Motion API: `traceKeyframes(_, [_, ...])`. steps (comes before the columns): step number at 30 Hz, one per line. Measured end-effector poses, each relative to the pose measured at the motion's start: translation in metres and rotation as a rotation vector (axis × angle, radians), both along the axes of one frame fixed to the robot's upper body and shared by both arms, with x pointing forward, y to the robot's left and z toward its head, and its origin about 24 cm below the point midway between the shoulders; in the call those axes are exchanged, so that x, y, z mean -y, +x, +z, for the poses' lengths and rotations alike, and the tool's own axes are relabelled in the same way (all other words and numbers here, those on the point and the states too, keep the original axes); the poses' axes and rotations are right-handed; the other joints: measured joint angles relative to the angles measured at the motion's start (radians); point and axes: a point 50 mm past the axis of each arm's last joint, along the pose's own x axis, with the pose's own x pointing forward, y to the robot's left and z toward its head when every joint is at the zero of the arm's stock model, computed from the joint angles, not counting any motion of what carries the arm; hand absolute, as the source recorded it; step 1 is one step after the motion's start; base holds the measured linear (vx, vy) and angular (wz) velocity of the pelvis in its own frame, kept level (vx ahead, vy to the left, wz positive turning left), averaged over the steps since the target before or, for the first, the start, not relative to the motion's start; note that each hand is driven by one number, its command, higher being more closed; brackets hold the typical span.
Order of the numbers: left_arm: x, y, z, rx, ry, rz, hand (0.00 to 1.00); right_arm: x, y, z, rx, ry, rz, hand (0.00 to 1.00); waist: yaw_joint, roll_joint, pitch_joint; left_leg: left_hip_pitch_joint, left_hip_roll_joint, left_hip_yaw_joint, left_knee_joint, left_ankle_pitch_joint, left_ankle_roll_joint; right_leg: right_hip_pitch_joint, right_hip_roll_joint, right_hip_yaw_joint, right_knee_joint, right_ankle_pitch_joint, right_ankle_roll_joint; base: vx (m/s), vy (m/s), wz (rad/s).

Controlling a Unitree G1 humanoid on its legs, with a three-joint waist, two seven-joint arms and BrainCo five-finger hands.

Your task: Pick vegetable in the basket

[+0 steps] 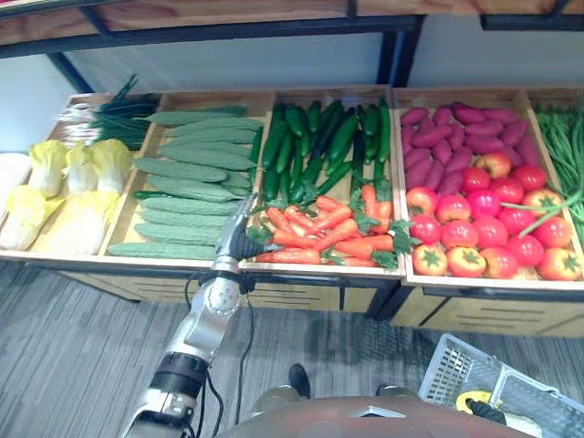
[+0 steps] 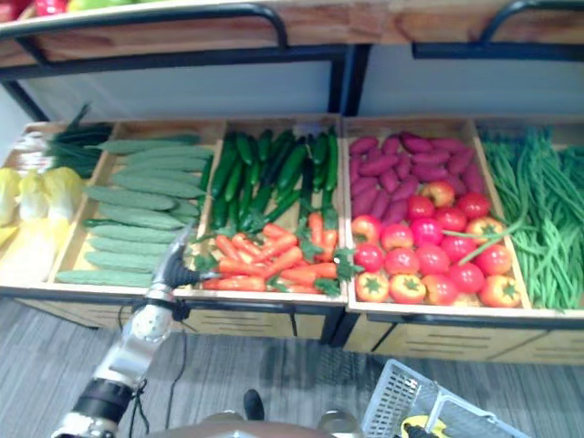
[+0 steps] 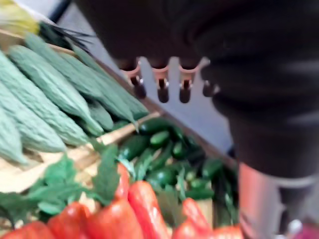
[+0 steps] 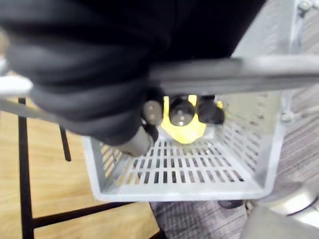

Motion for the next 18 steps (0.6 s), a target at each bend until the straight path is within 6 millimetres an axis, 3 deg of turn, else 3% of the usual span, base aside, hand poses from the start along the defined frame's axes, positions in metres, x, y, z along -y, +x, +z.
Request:
traceKeyframes(5, [-0.002, 0.007, -0.004, -0.036, 0.209, -0.125, 0.0, 0.001, 0.0, 0.0, -0.002, 0.001, -0.008, 1.0, -0.019, 0.001, 0.008, -0.01, 0.002, 0.014, 0.004, 0.001, 0.002, -0.01, 0.009, 0.014, -0.016, 0.016, -0.009, 0.11, -0.017, -0.13])
traceKeyframes(13, [-0.02, 0.037, 0.014, -0.007, 0.41, -0.144, 0.0, 0.005, 0.058, 0.011, 0.13, -0.024, 0.052, 1.0, -0.028, 0.031, 0.112, -0.032, 0.013, 0.04, 0.006, 0.009, -0.006, -0.049, 0.026, 0.047, -0.009, 0.033, -0.015, 0.04, -0.009, -0.13])
traceKeyframes(18, [-0.023, 0.063, 0.047, 0.097, 0.459, -0.105, 0.0, 0.01, 0.088, 0.024, 0.215, -0.064, 0.087, 1.0, -0.027, 0.044, 0.174, -0.099, 0.033, 0.045, 0.005, 0.037, -0.009, -0.127, 0.038, 0.057, 0.009, 0.047, -0.023, -0.06, -0.02, -0.05])
